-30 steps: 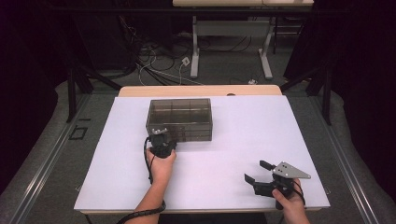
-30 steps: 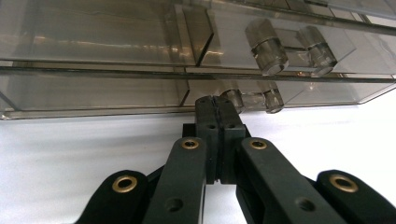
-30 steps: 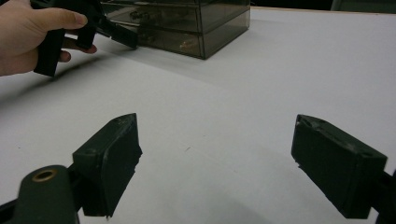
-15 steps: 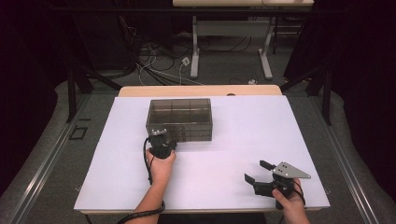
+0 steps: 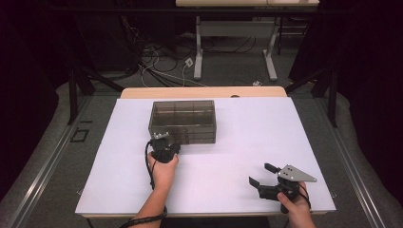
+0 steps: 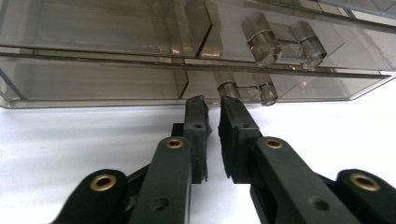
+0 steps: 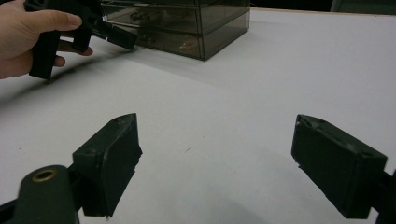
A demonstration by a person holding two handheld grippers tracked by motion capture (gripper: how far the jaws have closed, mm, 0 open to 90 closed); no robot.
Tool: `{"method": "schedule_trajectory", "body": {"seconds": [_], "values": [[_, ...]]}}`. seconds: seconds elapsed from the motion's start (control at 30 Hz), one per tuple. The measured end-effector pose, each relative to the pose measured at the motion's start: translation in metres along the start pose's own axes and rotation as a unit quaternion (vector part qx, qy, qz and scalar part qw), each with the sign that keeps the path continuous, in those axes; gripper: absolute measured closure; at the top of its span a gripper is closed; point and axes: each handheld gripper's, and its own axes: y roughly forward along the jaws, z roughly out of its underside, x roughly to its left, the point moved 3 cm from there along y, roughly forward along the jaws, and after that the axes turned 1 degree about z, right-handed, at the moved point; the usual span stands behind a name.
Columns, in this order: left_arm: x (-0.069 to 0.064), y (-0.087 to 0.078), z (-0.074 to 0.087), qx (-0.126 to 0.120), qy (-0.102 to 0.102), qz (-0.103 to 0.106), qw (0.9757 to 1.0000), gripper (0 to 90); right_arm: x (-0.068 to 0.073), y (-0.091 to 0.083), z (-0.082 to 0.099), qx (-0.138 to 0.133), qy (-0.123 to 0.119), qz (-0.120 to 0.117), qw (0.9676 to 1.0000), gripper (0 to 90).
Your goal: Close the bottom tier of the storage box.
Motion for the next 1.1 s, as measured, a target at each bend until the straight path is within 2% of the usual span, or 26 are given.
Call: {"method": "schedule_trajectory", "body": {"seconds": [0.2,0.27,0.4,0.57,0.97,1.1], "values": [[-0.001,-0.003,0.0,0.002,0.008,0.007,0.9999,69.6,0.0,0.001,0.001,-0.002,0.001,0.001,1.0,14.9],[-0.002,-0.004,0.0,0.0,0.011,0.003,0.9999,65.7,-0.001,0.001,0.0,-0.01,0.003,0.004,0.9999,14.9],[-0.004,-0.007,-0.001,-0.01,0.022,-0.005,0.9997,58.2,0.0,0.001,0.0,-0.008,0.005,0.003,1.0,14.9],[-0.006,-0.009,-0.001,-0.008,0.034,-0.009,0.9994,48.6,0.001,0.001,0.0,-0.007,0.002,0.002,1.0,14.9],[-0.011,-0.017,-0.001,-0.012,0.051,0.014,0.9985,48.3,0.001,0.002,0.001,-0.005,0.005,0.003,1.0,14.8],[-0.014,-0.021,-0.001,-0.017,0.053,0.027,0.9981,42.2,0.0,0.001,0.001,-0.003,0.005,0.003,1.0,14.9]]}}
